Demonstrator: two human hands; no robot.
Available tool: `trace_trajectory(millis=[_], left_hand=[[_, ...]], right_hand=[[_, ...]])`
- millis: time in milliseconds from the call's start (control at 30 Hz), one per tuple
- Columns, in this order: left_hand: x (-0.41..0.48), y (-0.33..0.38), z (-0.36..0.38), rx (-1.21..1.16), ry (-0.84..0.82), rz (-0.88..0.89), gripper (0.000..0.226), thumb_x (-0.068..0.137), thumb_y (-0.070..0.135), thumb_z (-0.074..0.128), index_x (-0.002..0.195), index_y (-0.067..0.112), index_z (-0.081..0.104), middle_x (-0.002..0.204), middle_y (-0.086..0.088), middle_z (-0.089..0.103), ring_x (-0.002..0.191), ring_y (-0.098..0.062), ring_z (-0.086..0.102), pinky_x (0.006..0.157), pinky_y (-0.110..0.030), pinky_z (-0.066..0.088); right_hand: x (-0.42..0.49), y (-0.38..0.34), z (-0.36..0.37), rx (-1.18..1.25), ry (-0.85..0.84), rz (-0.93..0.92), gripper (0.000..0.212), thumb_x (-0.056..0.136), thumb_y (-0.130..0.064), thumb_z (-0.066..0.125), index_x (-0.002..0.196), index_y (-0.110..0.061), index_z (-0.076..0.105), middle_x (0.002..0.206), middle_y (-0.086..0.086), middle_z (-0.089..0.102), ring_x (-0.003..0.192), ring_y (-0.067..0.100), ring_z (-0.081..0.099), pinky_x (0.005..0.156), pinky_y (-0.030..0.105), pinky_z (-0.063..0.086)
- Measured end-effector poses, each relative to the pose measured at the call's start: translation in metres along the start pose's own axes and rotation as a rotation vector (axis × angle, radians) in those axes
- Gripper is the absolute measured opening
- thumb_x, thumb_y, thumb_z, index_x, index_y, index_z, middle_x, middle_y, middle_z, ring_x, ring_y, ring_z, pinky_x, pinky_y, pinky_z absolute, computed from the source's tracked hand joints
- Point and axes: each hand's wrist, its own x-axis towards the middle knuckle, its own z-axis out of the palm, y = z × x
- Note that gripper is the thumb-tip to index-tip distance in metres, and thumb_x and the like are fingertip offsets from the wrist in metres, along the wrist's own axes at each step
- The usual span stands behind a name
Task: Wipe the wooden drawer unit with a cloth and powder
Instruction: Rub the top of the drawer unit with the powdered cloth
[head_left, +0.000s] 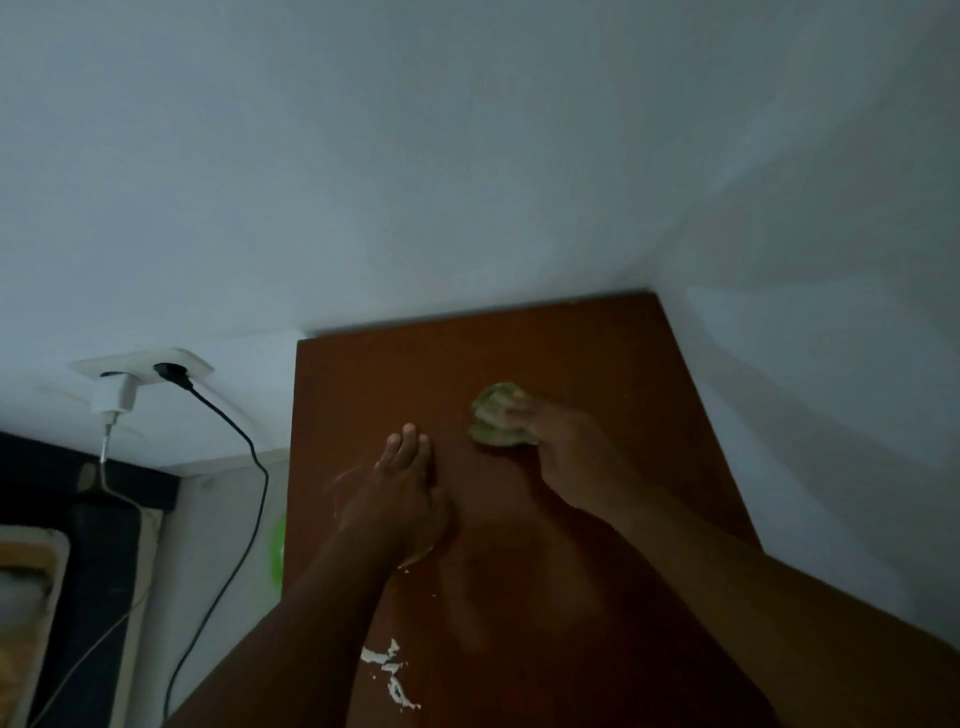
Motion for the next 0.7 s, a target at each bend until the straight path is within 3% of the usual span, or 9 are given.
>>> trace_trajectory(millis=[67, 133, 200, 300, 433, 500, 633, 700], left_hand=[[0.001, 0.005, 0.001, -0.011, -0.023, -0.013, 0.068, 0.103, 0.038, 0.027, 0.157, 0.013, -0.005, 0.164, -0.008, -0.016, 0.151, -0.023, -0.013, 0.121, -0.038, 0.002], [0.001, 0.009, 0.002, -0.017, -0.022, -0.026, 0.068, 0.103, 0.038, 0.028, 0.156, 0.011, -0.006, 0.163, -0.01, -0.018, 0.15, -0.024, -0.015, 0.121, -0.036, 0.0], [0.001, 0.01, 0.003, -0.015, -0.012, -0.027, 0.069, 0.103, 0.037, 0.028, 0.156, 0.01, -0.006, 0.163, -0.011, -0.018, 0.15, -0.024, -0.015, 0.121, -0.036, 0.0], [0.0, 0.01, 0.005, -0.003, -0.011, -0.027, 0.069, 0.103, 0.038, 0.028, 0.156, 0.01, -0.006, 0.163, -0.01, -0.019, 0.15, -0.024, -0.016, 0.121, -0.036, 0.0], [0.002, 0.013, -0.002, 0.04, -0.033, -0.031, 0.068, 0.103, 0.039, 0.027, 0.157, 0.01, -0.003, 0.164, -0.011, -0.015, 0.151, -0.024, -0.012, 0.121, -0.036, 0.002], [0.004, 0.012, -0.007, 0.058, -0.04, -0.039, 0.068, 0.103, 0.041, 0.027, 0.158, 0.013, 0.0, 0.165, -0.007, -0.012, 0.152, -0.022, -0.008, 0.121, -0.038, 0.008], [0.003, 0.007, -0.009, 0.082, -0.039, -0.015, 0.067, 0.102, 0.042, 0.027, 0.158, 0.017, -0.001, 0.165, -0.002, -0.013, 0.152, -0.02, -0.008, 0.12, -0.042, 0.013], [0.002, 0.005, -0.008, 0.082, -0.044, -0.001, 0.067, 0.103, 0.041, 0.027, 0.158, 0.016, -0.003, 0.165, -0.003, -0.015, 0.152, -0.021, -0.01, 0.12, -0.04, 0.013]], right_hand=[[0.004, 0.029, -0.034, 0.007, 0.241, 0.11, 0.056, 0.08, 0.013, 0.036, 0.126, -0.002, 0.063, 0.137, 0.01, 0.058, 0.134, 0.022, 0.049, 0.118, 0.028, 0.029], [-0.001, 0.067, -0.057, -0.04, 0.346, 0.282, 0.058, 0.081, 0.019, 0.034, 0.131, 0.0, 0.057, 0.141, 0.007, 0.05, 0.138, 0.021, 0.042, 0.12, 0.02, 0.019], [-0.013, 0.085, -0.054, -0.151, 0.28, 0.37, 0.067, 0.081, 0.016, 0.03, 0.141, -0.008, 0.046, 0.151, 0.009, 0.04, 0.146, 0.03, 0.031, 0.124, 0.029, 0.011], [-0.032, 0.062, -0.01, -0.216, 0.259, 0.283, 0.072, 0.08, 0.017, 0.032, 0.143, -0.015, 0.049, 0.158, 0.007, 0.033, 0.151, 0.026, 0.019, 0.125, 0.042, 0.013], [-0.051, -0.008, 0.038, 0.024, 0.116, 0.083, 0.054, 0.088, 0.008, 0.042, 0.135, -0.013, 0.059, 0.148, -0.003, 0.046, 0.141, 0.015, 0.041, 0.117, 0.037, 0.032], [-0.031, -0.001, 0.024, 0.065, 0.178, 0.116, 0.051, 0.089, 0.009, 0.046, 0.132, -0.013, 0.061, 0.145, -0.001, 0.05, 0.138, 0.017, 0.045, 0.117, 0.035, 0.033], [0.041, 0.079, -0.02, 0.03, 0.436, 0.448, 0.053, 0.089, 0.016, 0.041, 0.131, -0.008, 0.061, 0.151, 0.01, 0.045, 0.145, 0.027, 0.033, 0.122, 0.043, 0.024], [0.065, 0.102, -0.024, -0.019, 0.405, 0.595, 0.059, 0.086, 0.02, 0.04, 0.137, -0.007, 0.055, 0.158, 0.013, 0.033, 0.149, 0.029, 0.022, 0.123, 0.045, 0.02]])
